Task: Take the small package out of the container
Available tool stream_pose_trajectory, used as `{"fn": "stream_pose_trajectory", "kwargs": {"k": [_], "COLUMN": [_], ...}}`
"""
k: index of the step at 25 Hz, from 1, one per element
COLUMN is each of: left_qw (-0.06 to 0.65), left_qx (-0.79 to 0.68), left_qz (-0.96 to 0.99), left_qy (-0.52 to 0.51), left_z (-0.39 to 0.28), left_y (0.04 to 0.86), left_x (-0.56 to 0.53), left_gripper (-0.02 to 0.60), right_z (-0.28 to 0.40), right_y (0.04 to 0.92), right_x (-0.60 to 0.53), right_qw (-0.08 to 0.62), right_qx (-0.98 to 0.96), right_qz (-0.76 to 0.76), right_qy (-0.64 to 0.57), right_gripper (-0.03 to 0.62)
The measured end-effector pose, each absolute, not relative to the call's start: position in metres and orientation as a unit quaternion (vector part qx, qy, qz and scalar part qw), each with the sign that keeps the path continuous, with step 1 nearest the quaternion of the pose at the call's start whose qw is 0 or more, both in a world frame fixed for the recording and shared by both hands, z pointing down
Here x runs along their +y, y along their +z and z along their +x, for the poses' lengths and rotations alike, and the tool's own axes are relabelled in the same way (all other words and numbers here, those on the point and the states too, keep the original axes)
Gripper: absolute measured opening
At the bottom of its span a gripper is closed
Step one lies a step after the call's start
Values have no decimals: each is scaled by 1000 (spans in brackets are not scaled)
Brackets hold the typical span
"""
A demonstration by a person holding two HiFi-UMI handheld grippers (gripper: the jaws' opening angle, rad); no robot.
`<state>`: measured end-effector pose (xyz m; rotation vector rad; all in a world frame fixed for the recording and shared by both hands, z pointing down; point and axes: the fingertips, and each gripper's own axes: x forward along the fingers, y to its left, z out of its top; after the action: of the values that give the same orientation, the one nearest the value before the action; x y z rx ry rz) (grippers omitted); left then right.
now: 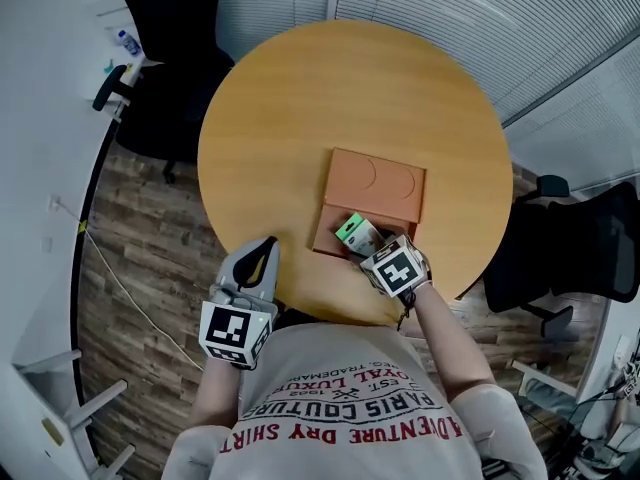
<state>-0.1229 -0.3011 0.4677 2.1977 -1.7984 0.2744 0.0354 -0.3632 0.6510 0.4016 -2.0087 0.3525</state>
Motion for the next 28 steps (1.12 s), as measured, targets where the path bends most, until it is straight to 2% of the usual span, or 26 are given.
{"fn": "stream_pose_trajectory", "kwargs": {"k": [6, 17, 28], "left_qw": [124, 77, 49], "left_qx": [-603, -549, -518], "left_qz": [783, 827, 850], "left_qy": [93, 87, 80], "left_z": [-116, -77, -51], "left_y": [454, 413, 391], "left_x": [-308, -332, -345], "left_gripper": [9, 9, 9], "right_z": [41, 69, 102], "right_y": [612, 491, 436], "right_x": [-360, -382, -382], "right_qw": [453, 252, 163], "right_qx": [-853, -892, -880], "right_qz": [214, 344, 434], "right_qy": [142, 149, 104], "right_gripper": [356, 357, 357]}}
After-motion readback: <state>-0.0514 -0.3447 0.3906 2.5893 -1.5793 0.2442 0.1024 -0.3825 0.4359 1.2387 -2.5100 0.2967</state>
